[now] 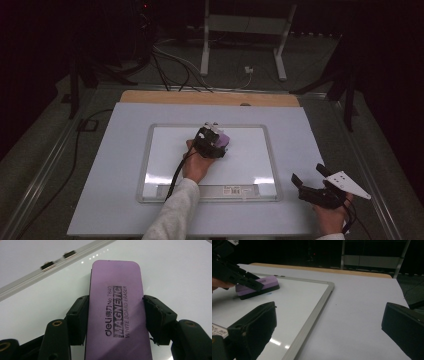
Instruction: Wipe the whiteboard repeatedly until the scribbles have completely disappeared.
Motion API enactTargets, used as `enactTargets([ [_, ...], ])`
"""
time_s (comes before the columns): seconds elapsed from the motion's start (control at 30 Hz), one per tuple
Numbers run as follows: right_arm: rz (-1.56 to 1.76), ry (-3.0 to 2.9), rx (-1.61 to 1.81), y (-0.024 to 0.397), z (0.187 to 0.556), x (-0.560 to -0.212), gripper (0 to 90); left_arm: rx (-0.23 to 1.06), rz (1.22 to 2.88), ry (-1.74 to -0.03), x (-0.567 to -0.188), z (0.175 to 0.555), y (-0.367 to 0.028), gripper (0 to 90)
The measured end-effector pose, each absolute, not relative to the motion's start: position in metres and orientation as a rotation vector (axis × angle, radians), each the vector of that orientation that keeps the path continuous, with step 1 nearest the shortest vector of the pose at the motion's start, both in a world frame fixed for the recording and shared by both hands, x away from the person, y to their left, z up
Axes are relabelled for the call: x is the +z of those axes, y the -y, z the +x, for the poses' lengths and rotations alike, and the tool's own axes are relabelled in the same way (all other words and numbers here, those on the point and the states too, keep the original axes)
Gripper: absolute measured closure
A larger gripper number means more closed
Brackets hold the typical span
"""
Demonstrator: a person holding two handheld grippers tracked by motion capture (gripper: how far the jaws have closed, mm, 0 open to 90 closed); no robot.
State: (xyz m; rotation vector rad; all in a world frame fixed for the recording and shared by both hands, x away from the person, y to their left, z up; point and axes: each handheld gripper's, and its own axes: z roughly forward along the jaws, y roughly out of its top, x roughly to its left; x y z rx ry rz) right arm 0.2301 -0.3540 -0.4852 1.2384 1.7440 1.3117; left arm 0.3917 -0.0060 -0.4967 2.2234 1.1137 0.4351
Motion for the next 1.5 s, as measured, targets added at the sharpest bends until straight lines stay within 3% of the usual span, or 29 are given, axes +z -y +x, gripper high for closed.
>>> enactTargets([
  [0.53,1.246,-1.739,1.315,0.355,0.23,-0.485,0.3,0.501,2.228,-1.22,-0.494,0.403,-0.02,42.0],
  [0.73,1.238,-1.745,1.312,0.354,0.23,-0.486,0.3,0.392,2.216,-1.128,-0.497,0.392,0.005,42.0],
  [0.93,1.238,-1.744,1.311,0.354,0.23,-0.485,0.3,0.379,2.263,-1.009,-0.496,0.377,0.026,42.0],
  [1.33,1.246,-1.737,1.312,0.356,0.229,-0.485,0.3,0.489,2.223,-1.23,-0.494,0.401,-0.028,42.0],
  [1.5,1.246,-1.739,1.309,0.355,0.229,-0.485,0.3,0.488,2.221,-1.213,-0.495,0.399,-0.02,42.0],
])
